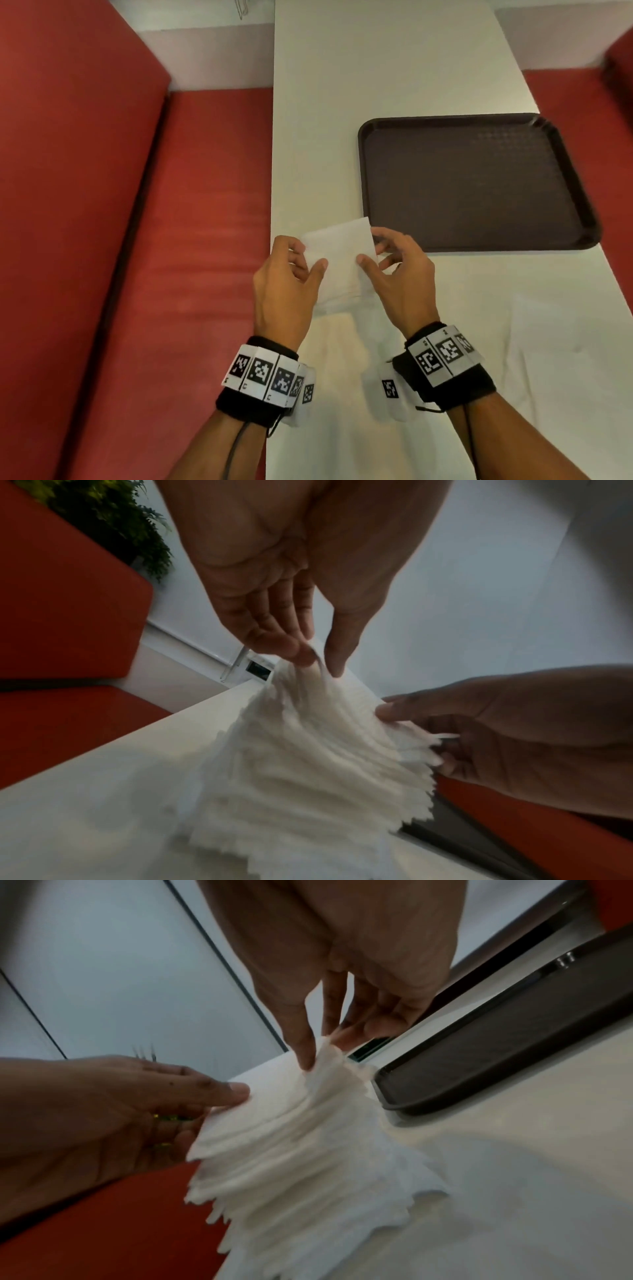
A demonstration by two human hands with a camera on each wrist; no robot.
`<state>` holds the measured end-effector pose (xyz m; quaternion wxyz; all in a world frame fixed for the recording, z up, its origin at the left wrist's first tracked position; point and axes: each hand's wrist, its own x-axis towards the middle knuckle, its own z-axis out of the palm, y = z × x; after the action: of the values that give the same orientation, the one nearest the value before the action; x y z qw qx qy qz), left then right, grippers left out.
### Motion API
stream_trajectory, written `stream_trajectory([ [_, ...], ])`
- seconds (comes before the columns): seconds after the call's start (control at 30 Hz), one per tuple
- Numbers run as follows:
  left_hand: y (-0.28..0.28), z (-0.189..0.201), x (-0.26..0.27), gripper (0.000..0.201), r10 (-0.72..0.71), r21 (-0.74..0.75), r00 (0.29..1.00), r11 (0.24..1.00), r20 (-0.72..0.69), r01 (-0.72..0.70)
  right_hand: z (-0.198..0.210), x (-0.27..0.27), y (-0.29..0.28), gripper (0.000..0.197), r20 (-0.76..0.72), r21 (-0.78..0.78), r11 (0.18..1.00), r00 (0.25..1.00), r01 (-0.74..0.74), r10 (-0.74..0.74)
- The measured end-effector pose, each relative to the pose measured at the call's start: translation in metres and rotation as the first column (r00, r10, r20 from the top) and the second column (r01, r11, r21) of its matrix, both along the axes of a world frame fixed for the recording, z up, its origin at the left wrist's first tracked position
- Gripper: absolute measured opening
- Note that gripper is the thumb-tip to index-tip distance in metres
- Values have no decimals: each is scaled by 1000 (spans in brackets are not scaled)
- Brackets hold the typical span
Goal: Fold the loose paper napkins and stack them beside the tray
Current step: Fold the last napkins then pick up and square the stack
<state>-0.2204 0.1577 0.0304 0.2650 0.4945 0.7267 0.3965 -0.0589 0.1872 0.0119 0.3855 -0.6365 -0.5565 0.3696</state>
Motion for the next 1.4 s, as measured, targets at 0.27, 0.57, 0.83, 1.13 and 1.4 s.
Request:
stream_trajectory([
  [0.27, -33, 14, 9, 35, 101, 79, 982, 993, -162, -89, 5, 19, -7, 58, -62, -18, 997, 996, 69, -70],
  [0.57, -97, 12, 145, 22, -323, 6, 928, 944, -184, 329, 18, 156, -91, 44, 29, -80, 960, 964, 267, -265],
  [0.83, -101, -45, 288, 39, -663, -490, 724, 703, -189, 516, -33, 275, -199, 67, 645, -378, 804, 754, 459, -127],
  [1.13, -120, -63, 314, 44, -663, -545, 695, 705, -278, 454, -38, 302, -213, 48, 593, -306, 899, 801, 312, -76],
  [1.4, -123, -67, 306, 38, -635, -493, 690, 750, -348, 441, -29, 308, -204, 23, 632, -258, 940, 775, 221, -9],
])
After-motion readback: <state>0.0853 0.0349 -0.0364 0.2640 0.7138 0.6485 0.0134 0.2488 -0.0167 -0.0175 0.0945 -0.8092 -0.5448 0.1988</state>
